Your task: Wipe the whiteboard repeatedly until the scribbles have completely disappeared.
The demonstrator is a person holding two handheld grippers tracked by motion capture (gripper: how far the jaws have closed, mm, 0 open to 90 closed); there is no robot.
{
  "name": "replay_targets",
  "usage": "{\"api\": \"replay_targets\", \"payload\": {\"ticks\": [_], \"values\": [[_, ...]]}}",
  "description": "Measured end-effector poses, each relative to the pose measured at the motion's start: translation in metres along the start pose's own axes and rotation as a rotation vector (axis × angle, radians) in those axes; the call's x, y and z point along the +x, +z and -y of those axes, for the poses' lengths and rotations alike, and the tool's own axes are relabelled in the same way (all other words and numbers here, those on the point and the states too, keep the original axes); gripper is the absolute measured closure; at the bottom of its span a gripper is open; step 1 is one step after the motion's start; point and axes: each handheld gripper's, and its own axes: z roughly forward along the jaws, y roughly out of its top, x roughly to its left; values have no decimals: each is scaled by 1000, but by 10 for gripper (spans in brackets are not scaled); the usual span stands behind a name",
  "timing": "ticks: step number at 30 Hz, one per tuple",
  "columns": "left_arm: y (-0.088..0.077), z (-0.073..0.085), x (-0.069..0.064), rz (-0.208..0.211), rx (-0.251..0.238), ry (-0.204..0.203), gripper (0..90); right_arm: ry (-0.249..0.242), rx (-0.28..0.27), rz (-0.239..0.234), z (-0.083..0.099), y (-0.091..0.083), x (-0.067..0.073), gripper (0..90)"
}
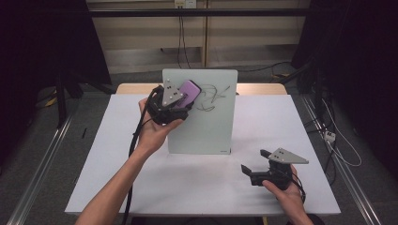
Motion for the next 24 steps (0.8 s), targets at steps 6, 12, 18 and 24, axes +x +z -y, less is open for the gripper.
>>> {"api": "replay_targets", "payload": {"ticks": [6,12,18,24], "values": [[5,-13,-2,-11,-16,8,412,1,2,-6,0,0,1,50],[13,-11,-17,8,-4,41,412,3,1,-8,0,0,1,50],[22,-6,-34,51,12,69,412,-1,1,-9,0,0,2,50],[29,4,-51,90,30,85,412,-1,1,-9,0,0,2,50]]}}
